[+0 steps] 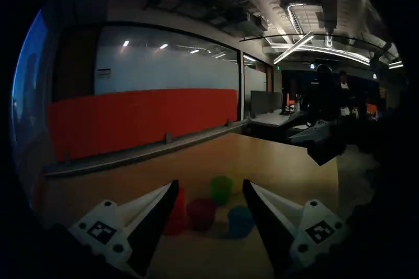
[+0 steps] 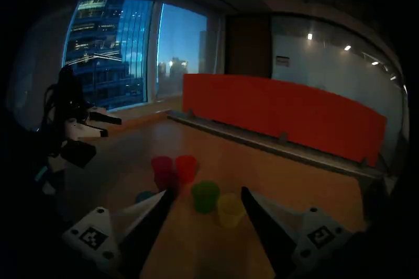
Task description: Pour water
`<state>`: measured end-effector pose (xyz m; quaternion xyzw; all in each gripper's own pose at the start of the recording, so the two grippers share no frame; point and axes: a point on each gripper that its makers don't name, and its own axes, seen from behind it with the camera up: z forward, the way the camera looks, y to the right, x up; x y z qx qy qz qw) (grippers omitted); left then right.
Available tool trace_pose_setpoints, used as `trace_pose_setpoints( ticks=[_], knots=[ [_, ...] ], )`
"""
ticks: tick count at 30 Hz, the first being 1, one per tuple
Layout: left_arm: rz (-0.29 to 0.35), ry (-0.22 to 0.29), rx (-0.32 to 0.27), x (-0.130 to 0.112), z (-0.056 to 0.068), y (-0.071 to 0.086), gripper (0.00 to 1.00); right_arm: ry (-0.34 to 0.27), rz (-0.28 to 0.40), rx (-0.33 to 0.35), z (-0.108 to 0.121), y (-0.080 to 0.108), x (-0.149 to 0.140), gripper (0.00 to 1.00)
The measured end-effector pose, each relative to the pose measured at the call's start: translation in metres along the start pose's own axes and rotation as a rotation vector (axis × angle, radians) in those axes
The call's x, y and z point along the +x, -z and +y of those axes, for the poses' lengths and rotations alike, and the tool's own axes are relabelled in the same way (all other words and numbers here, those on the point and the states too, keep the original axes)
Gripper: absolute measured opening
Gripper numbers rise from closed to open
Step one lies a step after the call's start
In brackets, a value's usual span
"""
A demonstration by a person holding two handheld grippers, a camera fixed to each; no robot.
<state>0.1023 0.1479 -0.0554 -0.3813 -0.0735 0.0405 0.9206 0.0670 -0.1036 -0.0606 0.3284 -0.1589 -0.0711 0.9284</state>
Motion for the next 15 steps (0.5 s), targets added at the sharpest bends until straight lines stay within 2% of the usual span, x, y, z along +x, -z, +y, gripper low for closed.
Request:
trace_pose_setpoints(
  ticks=[9, 15],
  knots=[
    [-0.058, -0.022, -0.044, -0.036, 0.012, -0.014, 0.91, 0.005, -0.040, 0.010, -0.001, -0.007, -0.024, 0.99],
    [-0.090, -0.039, -0.091, -0.059, 0.025, -0.023, 0.91, -0.004, -0.066, 0.015, 0.000, -0.014, -0.040, 0.99]
  ],
)
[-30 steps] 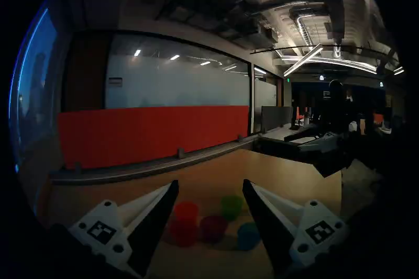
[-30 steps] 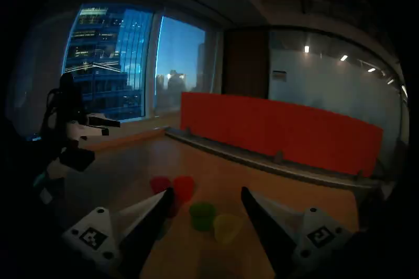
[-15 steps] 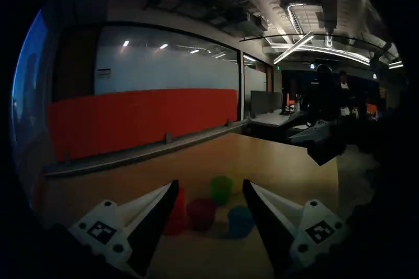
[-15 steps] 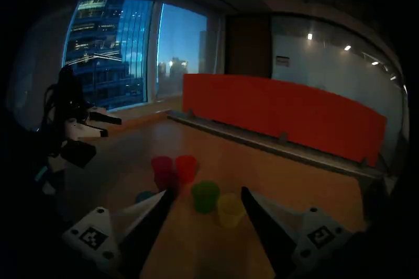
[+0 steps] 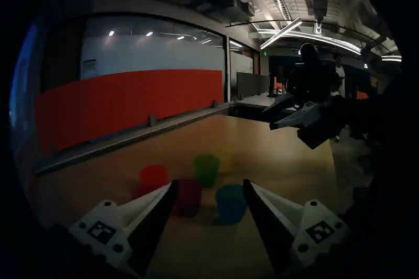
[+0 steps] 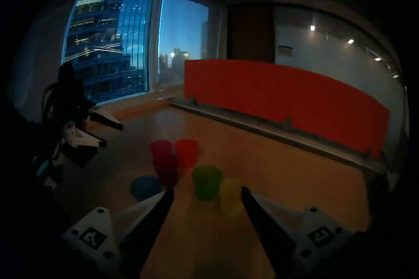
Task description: Pour water
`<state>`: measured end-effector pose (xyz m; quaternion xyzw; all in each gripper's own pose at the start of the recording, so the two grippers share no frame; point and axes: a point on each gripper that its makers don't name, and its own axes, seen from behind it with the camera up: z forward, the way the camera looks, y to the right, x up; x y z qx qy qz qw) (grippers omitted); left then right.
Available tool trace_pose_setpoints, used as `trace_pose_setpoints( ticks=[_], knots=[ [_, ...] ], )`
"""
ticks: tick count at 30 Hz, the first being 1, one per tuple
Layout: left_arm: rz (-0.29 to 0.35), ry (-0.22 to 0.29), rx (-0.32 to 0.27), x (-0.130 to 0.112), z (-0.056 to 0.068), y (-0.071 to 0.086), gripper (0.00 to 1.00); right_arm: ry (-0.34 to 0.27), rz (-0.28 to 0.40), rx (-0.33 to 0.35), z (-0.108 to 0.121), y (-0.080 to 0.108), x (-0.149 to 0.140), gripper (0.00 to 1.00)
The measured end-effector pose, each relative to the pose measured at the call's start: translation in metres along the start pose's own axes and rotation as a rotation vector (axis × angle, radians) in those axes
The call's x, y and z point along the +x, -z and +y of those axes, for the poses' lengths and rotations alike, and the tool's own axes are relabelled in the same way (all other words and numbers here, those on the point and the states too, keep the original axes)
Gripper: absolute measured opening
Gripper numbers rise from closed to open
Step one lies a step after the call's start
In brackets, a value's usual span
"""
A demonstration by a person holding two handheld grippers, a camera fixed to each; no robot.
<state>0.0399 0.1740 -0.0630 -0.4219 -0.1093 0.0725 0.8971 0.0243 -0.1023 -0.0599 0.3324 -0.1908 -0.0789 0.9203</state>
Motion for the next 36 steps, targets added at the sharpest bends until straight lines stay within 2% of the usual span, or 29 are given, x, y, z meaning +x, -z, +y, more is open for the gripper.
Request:
trace_pose_setpoints(
  ticks=[6, 18, 36],
  knots=[
    [-0.038, -0.025, -0.029, -0.020, 0.009, -0.014, 0.90, 0.003, -0.027, 0.001, 0.002, -0.009, -0.013, 0.99],
    [-0.119, -0.036, -0.089, -0.059, 0.024, -0.039, 0.91, -0.005, -0.070, 0.019, 0.001, -0.025, -0.038, 0.99],
    [-0.230, -0.057, -0.165, -0.102, 0.043, -0.077, 0.91, -0.020, -0.092, 0.028, 0.005, -0.034, -0.050, 0.99]
  ],
)
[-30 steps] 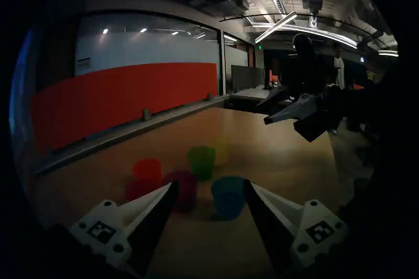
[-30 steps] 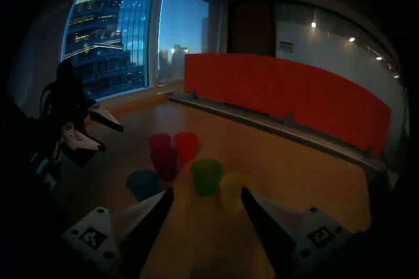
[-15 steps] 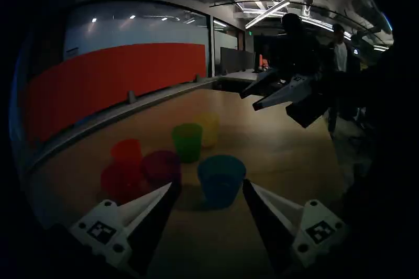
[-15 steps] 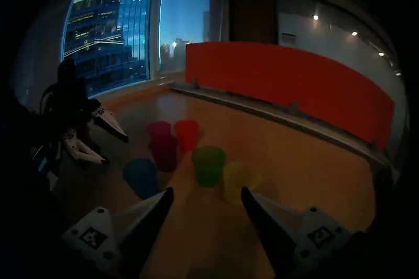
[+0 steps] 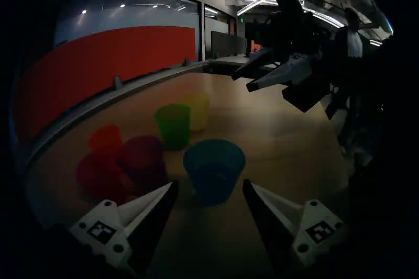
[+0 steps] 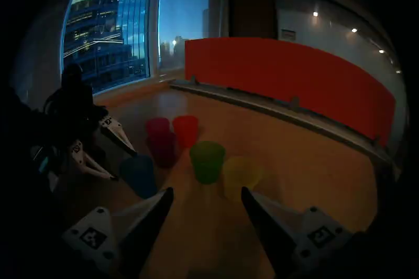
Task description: Pour water
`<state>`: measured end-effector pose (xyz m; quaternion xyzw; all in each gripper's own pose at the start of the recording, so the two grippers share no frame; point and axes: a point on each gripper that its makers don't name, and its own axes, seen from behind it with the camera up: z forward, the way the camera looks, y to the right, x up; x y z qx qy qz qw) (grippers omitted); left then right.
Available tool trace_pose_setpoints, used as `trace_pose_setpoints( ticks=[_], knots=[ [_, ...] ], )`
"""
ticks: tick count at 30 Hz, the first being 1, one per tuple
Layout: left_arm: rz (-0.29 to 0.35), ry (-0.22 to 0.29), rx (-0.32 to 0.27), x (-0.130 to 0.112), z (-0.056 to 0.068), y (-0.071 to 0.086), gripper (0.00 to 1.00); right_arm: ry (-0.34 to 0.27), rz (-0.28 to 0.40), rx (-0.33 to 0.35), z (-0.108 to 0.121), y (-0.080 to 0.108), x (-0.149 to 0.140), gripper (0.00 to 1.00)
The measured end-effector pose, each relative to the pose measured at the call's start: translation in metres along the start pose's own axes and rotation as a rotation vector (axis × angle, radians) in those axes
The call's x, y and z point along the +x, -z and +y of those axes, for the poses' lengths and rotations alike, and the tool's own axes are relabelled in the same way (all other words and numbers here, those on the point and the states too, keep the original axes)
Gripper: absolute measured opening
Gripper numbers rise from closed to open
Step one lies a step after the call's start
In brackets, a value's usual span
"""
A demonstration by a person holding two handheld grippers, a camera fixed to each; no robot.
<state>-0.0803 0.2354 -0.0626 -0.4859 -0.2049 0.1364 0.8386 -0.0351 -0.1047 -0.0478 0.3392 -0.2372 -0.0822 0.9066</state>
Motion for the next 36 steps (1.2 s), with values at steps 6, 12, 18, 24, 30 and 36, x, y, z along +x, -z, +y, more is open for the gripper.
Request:
trace_pose_setpoints(
  ticks=[6, 12, 18, 24, 30, 36],
  knots=[
    [-0.011, 0.005, -0.020, 0.002, 0.000, -0.012, 0.90, -0.003, -0.004, -0.001, 0.002, 0.000, -0.002, 0.99],
    [-0.032, -0.013, -0.030, 0.003, 0.000, -0.020, 0.91, -0.007, -0.007, -0.002, 0.005, -0.001, -0.003, 0.99],
    [-0.049, -0.040, -0.041, 0.006, 0.002, -0.028, 0.91, -0.008, -0.007, -0.005, 0.009, -0.002, -0.002, 0.98],
    [-0.053, -0.046, -0.053, 0.013, 0.003, -0.036, 0.91, -0.011, -0.001, -0.004, 0.012, -0.003, -0.001, 0.98],
    [-0.067, -0.060, -0.051, 0.014, 0.003, -0.041, 0.91, -0.012, 0.000, -0.003, 0.013, -0.002, -0.002, 0.98],
    [-0.075, -0.067, -0.050, 0.014, 0.004, -0.044, 0.89, -0.018, 0.003, -0.003, 0.014, -0.002, -0.002, 0.98]
  ],
)
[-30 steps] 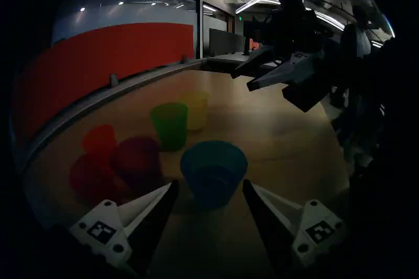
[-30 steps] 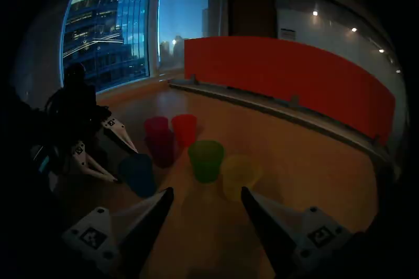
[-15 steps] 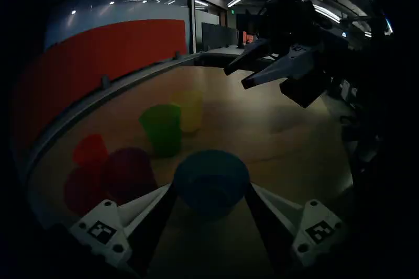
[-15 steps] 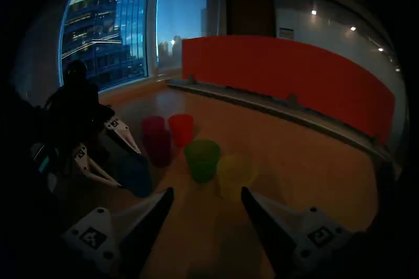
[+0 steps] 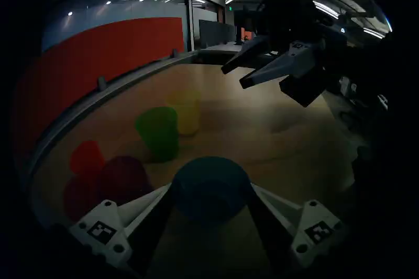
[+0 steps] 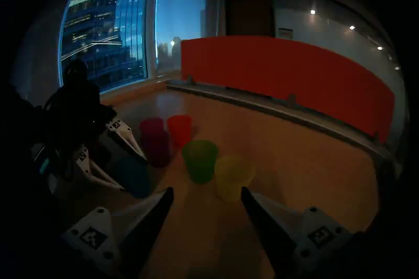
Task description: Pour water
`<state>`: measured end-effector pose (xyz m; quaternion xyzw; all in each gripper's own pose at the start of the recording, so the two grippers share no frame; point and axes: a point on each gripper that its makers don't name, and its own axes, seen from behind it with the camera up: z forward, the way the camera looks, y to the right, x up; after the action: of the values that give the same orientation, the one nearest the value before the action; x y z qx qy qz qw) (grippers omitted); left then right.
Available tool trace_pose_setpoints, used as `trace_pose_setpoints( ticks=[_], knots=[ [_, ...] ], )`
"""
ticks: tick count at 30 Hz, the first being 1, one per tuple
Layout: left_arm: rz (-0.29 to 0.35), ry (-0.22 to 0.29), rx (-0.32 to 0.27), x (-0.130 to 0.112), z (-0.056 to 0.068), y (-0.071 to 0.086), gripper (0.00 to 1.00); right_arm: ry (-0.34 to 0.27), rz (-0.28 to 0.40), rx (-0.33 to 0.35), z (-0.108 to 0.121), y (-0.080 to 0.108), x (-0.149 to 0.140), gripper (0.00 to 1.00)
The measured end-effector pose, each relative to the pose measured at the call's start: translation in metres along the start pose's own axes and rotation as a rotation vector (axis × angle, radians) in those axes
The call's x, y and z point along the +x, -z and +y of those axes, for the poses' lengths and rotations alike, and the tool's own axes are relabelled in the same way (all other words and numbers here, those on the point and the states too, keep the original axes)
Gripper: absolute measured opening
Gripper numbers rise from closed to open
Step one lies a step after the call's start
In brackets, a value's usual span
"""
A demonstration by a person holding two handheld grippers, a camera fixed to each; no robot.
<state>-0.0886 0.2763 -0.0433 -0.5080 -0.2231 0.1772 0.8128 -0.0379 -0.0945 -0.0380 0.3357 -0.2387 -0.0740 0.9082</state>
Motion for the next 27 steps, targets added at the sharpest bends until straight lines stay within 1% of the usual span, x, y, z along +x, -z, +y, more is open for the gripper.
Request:
trace_pose_setpoints(
  ticks=[9, 15, 21, 27],
  knots=[
    [-0.004, -0.018, -0.017, 0.000, 0.007, 0.001, 0.88, 0.000, 0.002, 0.003, -0.002, 0.000, 0.001, 0.98],
    [0.010, -0.015, -0.014, 0.004, 0.008, 0.007, 0.88, 0.005, -0.001, 0.011, -0.005, -0.003, 0.003, 0.98],
    [0.045, 0.019, -0.005, 0.014, 0.004, 0.020, 0.88, 0.013, -0.007, 0.025, -0.011, -0.011, 0.006, 0.98],
    [0.071, 0.036, 0.027, 0.020, -0.003, 0.035, 0.88, 0.029, -0.021, 0.042, -0.019, -0.025, 0.007, 0.98]
  ],
)
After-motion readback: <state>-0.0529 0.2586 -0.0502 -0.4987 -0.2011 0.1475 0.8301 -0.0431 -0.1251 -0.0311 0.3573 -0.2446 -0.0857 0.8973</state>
